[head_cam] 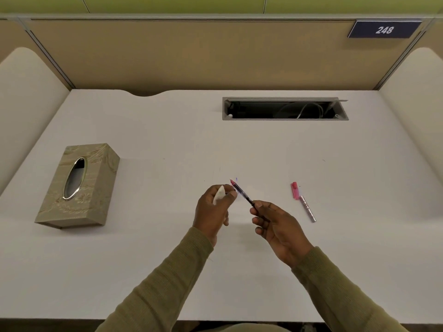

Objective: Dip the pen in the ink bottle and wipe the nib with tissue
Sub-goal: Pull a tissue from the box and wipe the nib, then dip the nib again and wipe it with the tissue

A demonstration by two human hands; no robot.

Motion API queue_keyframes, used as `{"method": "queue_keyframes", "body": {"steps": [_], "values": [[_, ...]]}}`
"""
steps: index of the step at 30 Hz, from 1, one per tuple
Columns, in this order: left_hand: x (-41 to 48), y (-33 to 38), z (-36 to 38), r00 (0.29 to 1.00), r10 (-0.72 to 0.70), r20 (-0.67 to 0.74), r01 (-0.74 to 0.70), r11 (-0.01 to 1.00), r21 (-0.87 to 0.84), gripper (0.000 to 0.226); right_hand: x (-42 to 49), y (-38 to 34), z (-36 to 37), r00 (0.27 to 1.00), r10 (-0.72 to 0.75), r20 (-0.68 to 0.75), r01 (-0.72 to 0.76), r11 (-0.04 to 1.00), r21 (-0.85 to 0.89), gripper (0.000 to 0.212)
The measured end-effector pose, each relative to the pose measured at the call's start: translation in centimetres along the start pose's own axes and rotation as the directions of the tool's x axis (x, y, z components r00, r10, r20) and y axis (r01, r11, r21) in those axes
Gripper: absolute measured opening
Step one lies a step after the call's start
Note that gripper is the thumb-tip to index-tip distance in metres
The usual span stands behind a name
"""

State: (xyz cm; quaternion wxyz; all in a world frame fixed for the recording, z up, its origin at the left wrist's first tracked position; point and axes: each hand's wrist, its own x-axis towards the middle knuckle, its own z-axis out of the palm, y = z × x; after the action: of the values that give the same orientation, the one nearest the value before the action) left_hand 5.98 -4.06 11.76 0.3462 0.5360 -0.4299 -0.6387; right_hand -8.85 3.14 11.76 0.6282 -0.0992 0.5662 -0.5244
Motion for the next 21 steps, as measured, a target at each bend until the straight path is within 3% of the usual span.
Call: {"method": "queue_keyframes", "body": {"steps": [10,14,17,19,21], "values": [[0.6,-0.2,2.3,0.997,-0.067,-0.037,0.062,0.990,-0.123,0.013,0.2,-0.2,-1.5,0.999,-0.014,0.033,0.015,0.999,-0.053,0.021],[0.9,-0.4,2.9,0.995,-0.059,-0.077,0.049,0.990,-0.129,0.008,0.7,-0.6,-3.0,0.989,-0.135,-0.057,0.110,0.941,-0.320,0.020],[1.1,-0.6,3.3,0.993,-0.057,-0.099,0.045,0.992,-0.120,0.009,1.9,-0.6,-5.5,0.889,-0.422,-0.175,0.213,0.722,-0.659,0.008],[1.1,-0.5,3.6,0.993,-0.057,-0.103,0.044,0.992,-0.120,0.006,2.9,-0.8,-7.5,0.789,-0.587,-0.180,0.171,0.492,-0.854,0.009],[1.1,-0.6,3.8,0.993,-0.056,-0.107,0.043,0.992,-0.118,0.009,3.9,-0.8,-9.6,0.741,-0.649,-0.169,0.083,0.339,-0.937,0.020]]}}
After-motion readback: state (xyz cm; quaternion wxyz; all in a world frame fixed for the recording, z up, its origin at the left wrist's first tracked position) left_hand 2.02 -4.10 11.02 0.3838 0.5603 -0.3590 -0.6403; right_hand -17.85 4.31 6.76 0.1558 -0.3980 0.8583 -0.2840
